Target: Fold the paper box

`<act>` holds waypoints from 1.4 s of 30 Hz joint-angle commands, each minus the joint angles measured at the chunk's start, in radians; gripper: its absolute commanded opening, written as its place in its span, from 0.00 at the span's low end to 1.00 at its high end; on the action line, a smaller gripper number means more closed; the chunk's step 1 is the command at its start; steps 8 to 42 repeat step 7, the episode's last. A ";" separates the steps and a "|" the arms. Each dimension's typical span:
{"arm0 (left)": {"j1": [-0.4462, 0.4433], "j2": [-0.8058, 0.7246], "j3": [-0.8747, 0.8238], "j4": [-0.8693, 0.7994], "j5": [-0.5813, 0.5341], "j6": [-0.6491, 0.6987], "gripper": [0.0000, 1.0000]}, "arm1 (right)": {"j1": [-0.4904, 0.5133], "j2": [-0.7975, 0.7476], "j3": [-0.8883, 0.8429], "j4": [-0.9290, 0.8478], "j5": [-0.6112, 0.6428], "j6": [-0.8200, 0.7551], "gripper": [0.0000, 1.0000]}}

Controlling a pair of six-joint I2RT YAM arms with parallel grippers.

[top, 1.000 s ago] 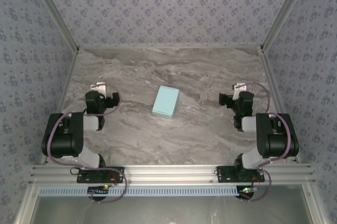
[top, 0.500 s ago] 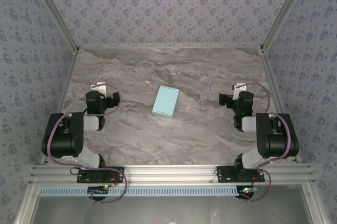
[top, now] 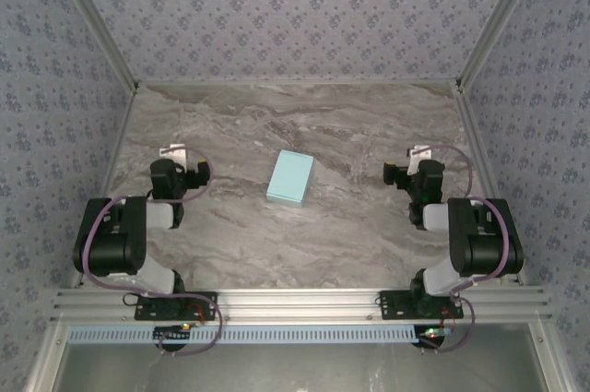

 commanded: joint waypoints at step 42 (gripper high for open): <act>-0.006 -0.006 0.019 0.008 -0.003 -0.005 0.99 | -0.006 0.001 0.026 0.000 -0.008 0.016 1.00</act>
